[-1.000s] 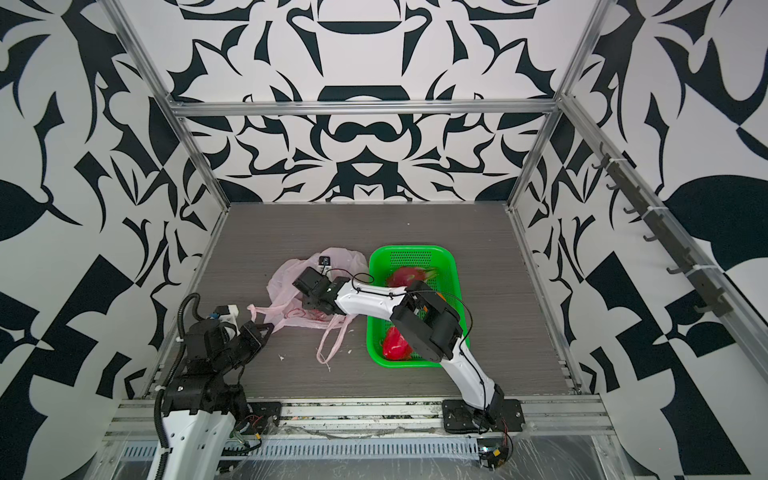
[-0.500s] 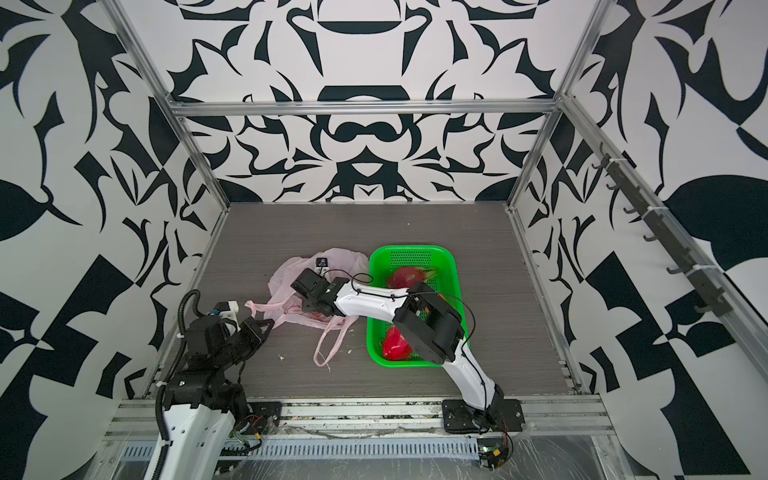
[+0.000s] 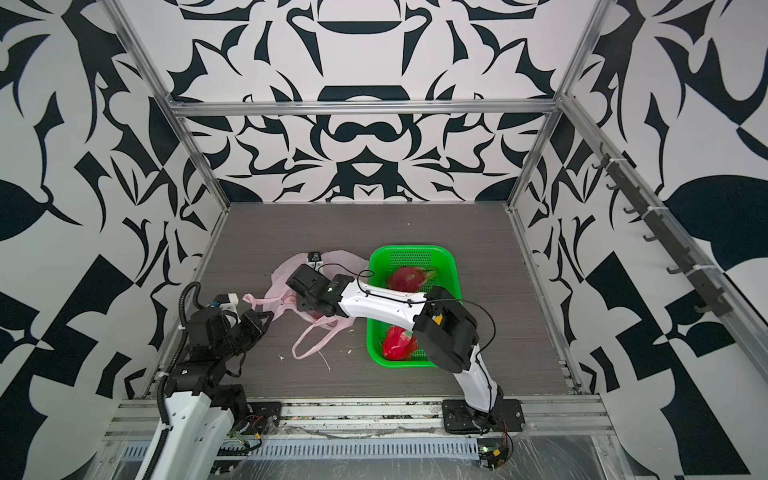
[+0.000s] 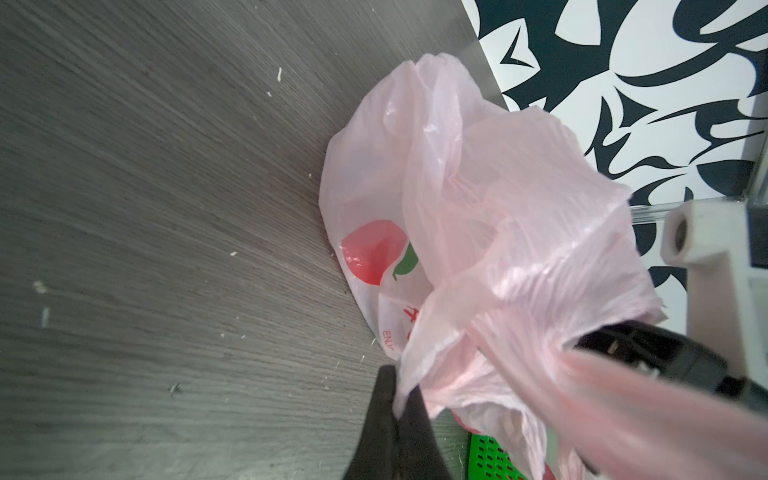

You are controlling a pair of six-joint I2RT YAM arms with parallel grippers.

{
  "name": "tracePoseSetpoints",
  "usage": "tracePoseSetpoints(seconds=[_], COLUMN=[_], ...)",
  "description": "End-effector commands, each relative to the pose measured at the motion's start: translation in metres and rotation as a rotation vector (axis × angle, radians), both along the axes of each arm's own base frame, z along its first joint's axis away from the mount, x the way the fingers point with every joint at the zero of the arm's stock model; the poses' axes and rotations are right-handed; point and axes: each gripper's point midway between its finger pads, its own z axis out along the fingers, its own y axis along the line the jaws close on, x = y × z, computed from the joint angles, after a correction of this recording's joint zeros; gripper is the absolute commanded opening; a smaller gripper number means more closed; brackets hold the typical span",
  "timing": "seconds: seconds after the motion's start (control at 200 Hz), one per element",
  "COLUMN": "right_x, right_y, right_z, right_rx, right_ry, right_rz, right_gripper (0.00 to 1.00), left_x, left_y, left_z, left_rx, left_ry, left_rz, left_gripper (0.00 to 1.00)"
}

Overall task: Untie the knot of the plastic bag and take out the fruit
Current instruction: 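Close the right gripper on the red fruit and pull it out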

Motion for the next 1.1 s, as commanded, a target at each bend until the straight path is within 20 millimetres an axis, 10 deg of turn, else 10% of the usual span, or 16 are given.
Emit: tracePoseSetpoints(seconds=[0.0, 1.095], right_x=[-0.002, -0.036], right_y=[0.005, 0.004], right_z=[0.044, 0.143], right_rx=[0.036, 0.061], right_ry=[-0.076, -0.285], right_rz=[0.022, 0.159], right_gripper=[0.5, 0.49], left_x=[0.009, 0.046], left_y=[0.001, 0.016], left_z=[0.025, 0.048], left_rx=[0.017, 0.06], left_ry=[-0.083, -0.151], left_rz=[-0.005, 0.076], left_gripper=[0.0, 0.0])
